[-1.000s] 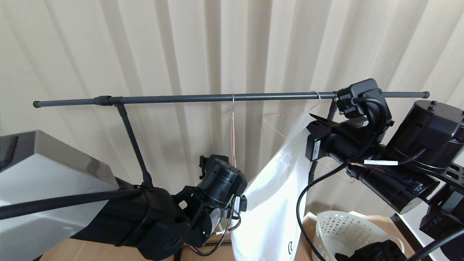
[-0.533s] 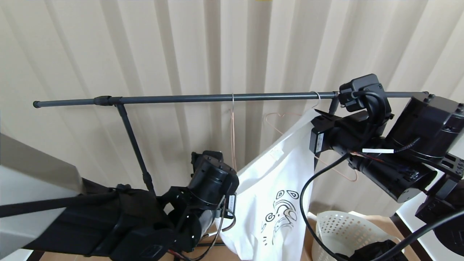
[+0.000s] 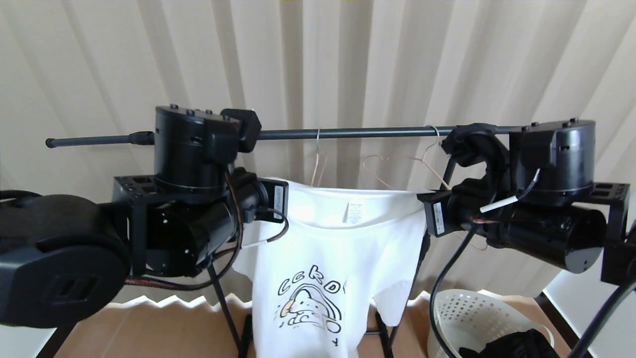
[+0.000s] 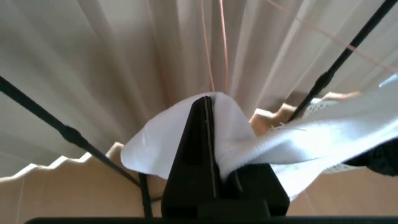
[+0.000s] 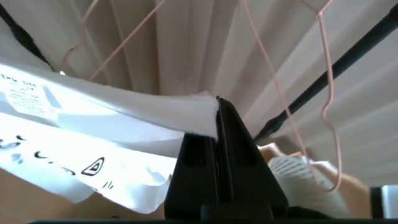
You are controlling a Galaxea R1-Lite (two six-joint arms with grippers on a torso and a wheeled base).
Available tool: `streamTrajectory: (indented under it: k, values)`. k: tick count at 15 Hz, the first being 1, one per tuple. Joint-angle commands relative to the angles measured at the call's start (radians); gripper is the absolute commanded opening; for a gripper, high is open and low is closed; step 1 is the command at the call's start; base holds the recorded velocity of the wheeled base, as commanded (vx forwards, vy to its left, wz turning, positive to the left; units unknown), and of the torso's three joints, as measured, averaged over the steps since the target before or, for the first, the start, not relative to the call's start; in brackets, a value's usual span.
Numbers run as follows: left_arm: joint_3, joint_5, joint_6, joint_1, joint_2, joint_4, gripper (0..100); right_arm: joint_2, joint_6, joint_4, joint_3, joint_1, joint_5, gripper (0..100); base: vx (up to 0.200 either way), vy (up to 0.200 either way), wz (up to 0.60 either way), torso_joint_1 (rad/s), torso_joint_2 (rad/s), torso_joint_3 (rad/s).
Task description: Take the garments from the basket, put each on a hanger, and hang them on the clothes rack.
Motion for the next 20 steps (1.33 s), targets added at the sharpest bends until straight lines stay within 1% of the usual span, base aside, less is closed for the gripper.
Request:
streamTrajectory:
  k: [1, 2, 3, 11, 15, 19, 20]
  values:
    - [-0.046, 0.000, 0.010, 0.016, -0.038, 0.000, 0, -0.069, 0.224, 0.270, -0.235, 0.039, 0.044, 0, 0.000, 0.000, 0.00, 0.000, 0.00, 0.000]
    - [-0.054, 0.000, 0.014, 0.018, -0.041, 0.000, 0, -0.084, 0.286, 0.331, -0.290, 0.037, 0.100, 0, 0.000, 0.000, 0.00, 0.000, 0.00, 0.000]
    - [-0.053, 0.000, 0.016, 0.019, -0.052, 0.000, 0, -0.094, 0.299, 0.337, -0.298, 0.033, 0.119, 0, 0.000, 0.000, 0.00, 0.000, 0.00, 0.000]
    - [-0.022, 0.000, 0.017, 0.030, -0.049, 0.000, 0, -0.123, 0.299, 0.325, -0.286, 0.028, 0.109, 0, 0.000, 0.000, 0.00, 0.000, 0.00, 0.000]
    - [-0.025, 0.001, 0.066, 0.024, -0.050, -0.003, 0, -0.141, 0.296, 0.327, -0.273, 0.028, 0.109, 0, 0.000, 0.000, 0.00, 0.000, 0.00, 0.000]
    - [-0.020, 0.001, 0.082, 0.022, -0.046, -0.004, 0, -0.143, 0.266, 0.320, -0.244, 0.028, 0.109, 0, 0.000, 0.000, 0.00, 0.000, 0.00, 0.000]
    - [-0.020, 0.001, 0.080, 0.024, -0.034, -0.006, 0, -0.141, 0.241, 0.288, -0.220, 0.028, 0.106, 0, 0.000, 0.000, 0.00, 0.000, 0.00, 0.000]
